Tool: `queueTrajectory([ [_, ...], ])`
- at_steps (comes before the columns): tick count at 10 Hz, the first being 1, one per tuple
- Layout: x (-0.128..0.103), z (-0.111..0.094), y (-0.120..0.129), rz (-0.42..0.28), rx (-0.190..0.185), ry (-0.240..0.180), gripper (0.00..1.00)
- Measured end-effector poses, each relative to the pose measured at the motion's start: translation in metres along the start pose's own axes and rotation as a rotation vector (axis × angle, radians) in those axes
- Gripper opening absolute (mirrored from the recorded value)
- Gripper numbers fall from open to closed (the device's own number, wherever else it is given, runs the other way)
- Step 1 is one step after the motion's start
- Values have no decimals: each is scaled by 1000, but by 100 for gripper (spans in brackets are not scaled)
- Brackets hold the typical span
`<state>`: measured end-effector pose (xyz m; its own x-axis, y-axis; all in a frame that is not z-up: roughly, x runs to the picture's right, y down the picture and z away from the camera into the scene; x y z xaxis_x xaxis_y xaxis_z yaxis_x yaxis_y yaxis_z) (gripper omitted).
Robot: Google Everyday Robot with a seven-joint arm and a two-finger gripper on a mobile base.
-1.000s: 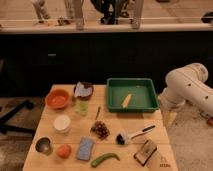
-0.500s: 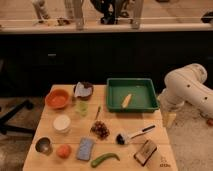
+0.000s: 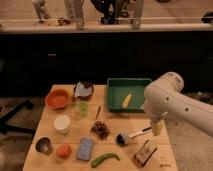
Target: Place sponge in red bowl
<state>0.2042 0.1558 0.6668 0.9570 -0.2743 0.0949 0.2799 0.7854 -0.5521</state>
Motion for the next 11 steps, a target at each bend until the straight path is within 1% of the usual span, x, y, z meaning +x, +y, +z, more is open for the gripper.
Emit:
queueTrajectory([
  [3,-31,8,11,-143,-22,5,80],
  [5,-47,16,13,-207,-39,0,80],
  [6,-58,21,17,-245,-56,-5,80],
  [8,-75,26,22,-307,-79,-10,80],
  [9,-81,26,21,-325,-81,-12,80],
  [11,-78,26,23,-320,-82,-10,80],
])
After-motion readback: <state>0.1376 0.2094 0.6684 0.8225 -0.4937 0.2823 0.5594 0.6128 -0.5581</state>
